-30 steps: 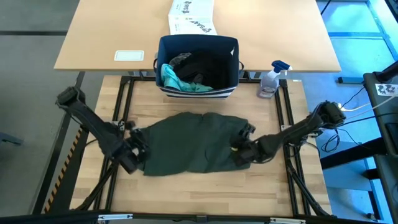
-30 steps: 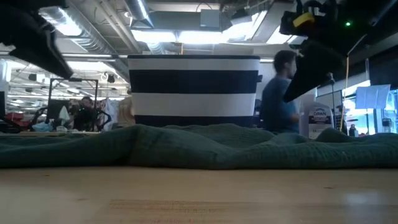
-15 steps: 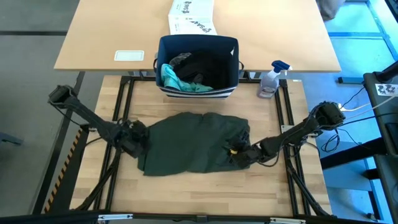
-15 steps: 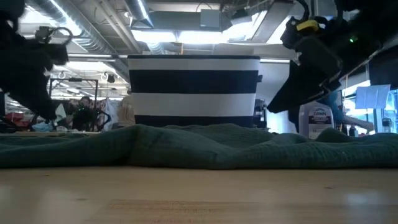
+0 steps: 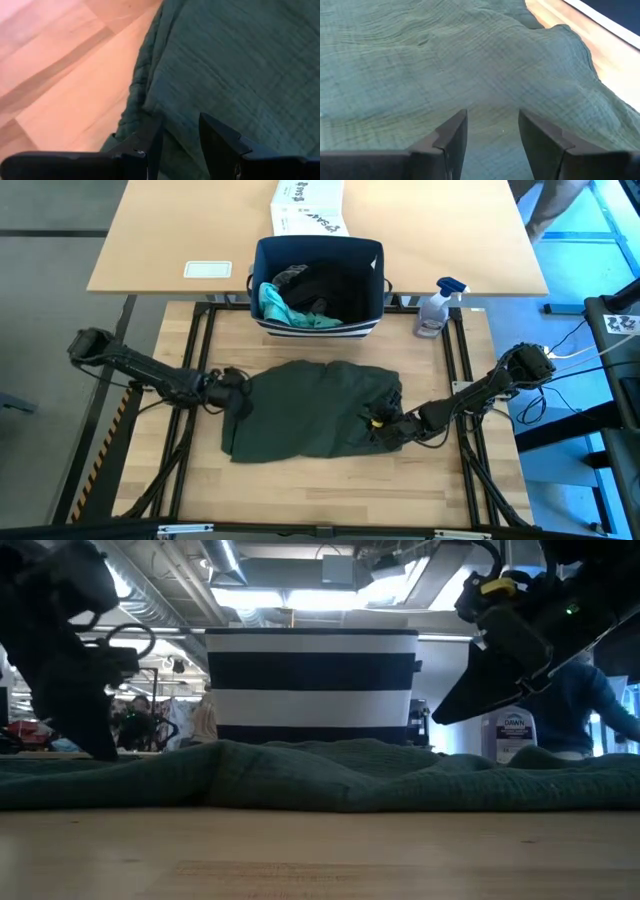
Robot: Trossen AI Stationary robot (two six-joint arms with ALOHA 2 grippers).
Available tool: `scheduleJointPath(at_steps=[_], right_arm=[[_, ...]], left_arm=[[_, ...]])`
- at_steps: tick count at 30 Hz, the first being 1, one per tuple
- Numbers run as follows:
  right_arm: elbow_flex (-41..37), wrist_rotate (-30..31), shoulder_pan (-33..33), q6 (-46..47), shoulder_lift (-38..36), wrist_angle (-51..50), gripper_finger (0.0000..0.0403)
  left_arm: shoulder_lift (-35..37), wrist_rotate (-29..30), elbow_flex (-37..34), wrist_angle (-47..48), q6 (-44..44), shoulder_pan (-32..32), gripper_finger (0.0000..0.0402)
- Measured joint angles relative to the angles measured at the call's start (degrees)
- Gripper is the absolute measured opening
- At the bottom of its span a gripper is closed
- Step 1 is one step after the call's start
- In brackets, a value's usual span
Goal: Fold Laundry from Bin
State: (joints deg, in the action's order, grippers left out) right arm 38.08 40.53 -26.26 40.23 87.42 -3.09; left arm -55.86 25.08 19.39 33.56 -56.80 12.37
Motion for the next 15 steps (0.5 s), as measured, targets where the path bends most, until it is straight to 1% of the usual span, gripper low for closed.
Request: scheduleJointPath(at_steps=[2,8,12,15], right_arm=[[-0.02,0.0,0.0,0.0,0.0,-0.02,0.0177],[-0.02,0.8,0.0,-0.02,0.0,0.03,0.0177],[-0.02,0.98,0.02,0.0,0.0,0.04,0.0177],[-0.02,0.98,0.02,0.0,0.0,0.07,0.0177]], left_arm=[[0.0,-0.8,-0.26,-0.18,0.84,-0.93,0.012],[0.0,-0.22,-0.67,-0.17,4.2,-2.02,0.0112],[0.0,-0.11,-0.67,-0.19,6.67,-1.98,0.0086],[0.0,0.77,-0.67,-0.21,9.17,-1.98,0.005]])
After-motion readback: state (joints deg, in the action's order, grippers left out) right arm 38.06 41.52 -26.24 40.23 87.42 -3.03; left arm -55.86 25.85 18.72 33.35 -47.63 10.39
